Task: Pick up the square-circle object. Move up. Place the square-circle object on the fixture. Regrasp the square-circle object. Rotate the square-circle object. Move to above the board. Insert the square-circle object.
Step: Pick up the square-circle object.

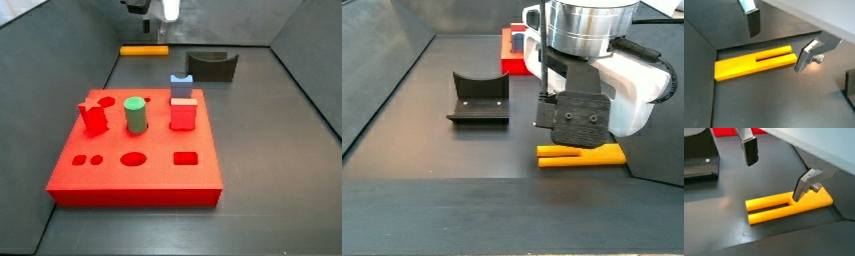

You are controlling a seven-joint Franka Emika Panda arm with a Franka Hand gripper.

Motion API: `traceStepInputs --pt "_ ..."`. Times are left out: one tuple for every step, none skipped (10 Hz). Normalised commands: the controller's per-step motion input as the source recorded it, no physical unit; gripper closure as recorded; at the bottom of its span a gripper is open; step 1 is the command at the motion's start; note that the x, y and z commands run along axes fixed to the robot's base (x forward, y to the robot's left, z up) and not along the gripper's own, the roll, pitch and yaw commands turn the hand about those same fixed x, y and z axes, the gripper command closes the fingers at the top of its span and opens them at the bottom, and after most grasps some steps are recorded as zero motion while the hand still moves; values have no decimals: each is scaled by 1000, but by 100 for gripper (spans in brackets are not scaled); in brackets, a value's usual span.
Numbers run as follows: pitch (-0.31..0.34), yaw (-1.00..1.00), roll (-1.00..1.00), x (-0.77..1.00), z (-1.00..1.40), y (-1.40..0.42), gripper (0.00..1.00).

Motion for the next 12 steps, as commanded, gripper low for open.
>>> traceStepInputs --pt "-70 -83 -487 46 -214 531 0" --pt "-36 0 -290 74 -589 269 0" --pt "26 -120 -226 363 -643 51 0" --pt "49 -474 -306 660 -423 29 0" --pt "-13 -560 -341 483 -249 0 0" --pt "-130 -640 -377 246 -109 0 0" --pt "-221 -726 -361 0 -63 0 0" --pt "-267 -714 -389 0 -51 -9 0" --pt "-330 -611 -500 0 0 0 0" --pt "-326 -557 -500 0 0 0 0" --pt "-337 -506 -500 0 0 0 0" --pt "-310 -526 -500 0 -60 0 0"
